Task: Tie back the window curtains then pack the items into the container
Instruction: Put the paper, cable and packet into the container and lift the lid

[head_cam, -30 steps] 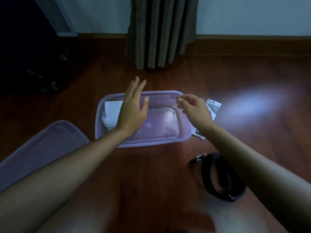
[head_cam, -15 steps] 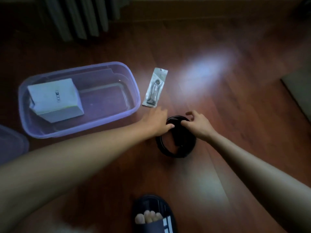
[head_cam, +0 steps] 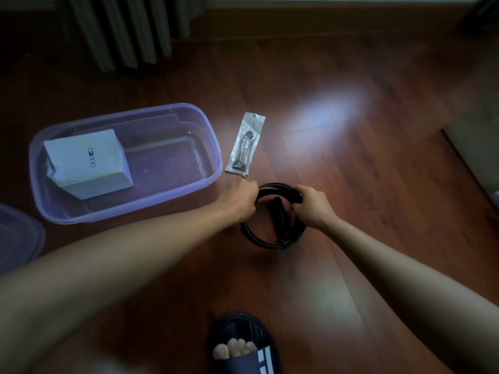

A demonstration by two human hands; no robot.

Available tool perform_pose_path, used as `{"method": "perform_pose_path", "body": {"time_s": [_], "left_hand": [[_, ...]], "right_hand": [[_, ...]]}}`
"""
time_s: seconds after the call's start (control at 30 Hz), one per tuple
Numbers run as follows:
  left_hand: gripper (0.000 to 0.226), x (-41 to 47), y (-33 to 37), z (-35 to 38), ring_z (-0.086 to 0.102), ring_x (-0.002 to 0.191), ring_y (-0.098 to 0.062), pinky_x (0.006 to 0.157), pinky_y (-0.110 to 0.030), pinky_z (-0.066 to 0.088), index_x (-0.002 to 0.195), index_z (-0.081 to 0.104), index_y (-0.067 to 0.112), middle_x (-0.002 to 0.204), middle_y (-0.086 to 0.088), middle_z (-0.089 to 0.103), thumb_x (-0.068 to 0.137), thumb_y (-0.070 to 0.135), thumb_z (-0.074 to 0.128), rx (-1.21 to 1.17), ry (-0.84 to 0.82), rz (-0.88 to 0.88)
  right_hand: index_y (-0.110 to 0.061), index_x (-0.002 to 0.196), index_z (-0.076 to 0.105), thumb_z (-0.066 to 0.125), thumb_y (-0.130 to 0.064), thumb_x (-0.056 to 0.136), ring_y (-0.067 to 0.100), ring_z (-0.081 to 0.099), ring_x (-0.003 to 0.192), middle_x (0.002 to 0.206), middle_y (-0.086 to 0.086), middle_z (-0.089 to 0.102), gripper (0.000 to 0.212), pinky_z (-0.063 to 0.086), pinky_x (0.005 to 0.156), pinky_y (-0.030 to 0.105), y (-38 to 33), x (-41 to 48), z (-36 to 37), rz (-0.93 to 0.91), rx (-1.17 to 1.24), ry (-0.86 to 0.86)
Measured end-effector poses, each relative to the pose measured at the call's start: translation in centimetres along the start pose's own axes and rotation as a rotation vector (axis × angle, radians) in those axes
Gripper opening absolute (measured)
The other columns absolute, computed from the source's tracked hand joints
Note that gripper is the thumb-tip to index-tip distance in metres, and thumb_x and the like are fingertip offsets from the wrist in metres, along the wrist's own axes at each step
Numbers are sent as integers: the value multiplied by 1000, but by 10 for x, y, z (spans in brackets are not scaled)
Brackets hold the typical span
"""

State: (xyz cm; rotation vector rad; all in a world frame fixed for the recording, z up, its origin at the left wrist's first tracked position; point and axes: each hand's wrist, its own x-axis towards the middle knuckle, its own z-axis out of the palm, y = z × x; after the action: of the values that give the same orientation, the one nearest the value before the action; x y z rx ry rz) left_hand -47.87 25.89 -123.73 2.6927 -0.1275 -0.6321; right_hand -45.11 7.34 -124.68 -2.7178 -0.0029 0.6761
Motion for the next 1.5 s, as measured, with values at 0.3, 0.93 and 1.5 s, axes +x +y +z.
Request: {"method": "perform_pose_path", "body": {"time_s": [0.3, 0.93, 1.5], "left_hand": [[17, 3, -8, -16, 61, 78, -32, 60, -36, 48, 84, 55, 6, 85, -15, 60, 81, 20, 64, -257, 45, -99], [54, -34, -65, -92, 69, 80, -21, 63, -21, 57, 124, 52, -4, 102, -17, 57, 79, -28, 34, -1447, 89, -351], [36, -55, -121, -104, 55, 96, -33, 99, -56, 45, 118, 55, 0, 111, -26, 59, 100, 31, 48, -1591, 185, -440]], "right_hand": [[-16, 98, 64, 52, -16, 90, 29, 66, 91, 91, 7, 73, 14, 53, 82, 39, -21, 11, -23, -56, 152, 93], [-10, 81, 62, 63, -23, 93, 13, 30, 45, 52, -6, 30, 17, 28, 41, 22, -131, 24, -45, -196, 720, 70], [-21, 73, 64, 62, -20, 92, 13, 34, 49, 45, -14, 38, 20, 32, 46, 27, -200, 32, -20, -287, 771, -14]]}}
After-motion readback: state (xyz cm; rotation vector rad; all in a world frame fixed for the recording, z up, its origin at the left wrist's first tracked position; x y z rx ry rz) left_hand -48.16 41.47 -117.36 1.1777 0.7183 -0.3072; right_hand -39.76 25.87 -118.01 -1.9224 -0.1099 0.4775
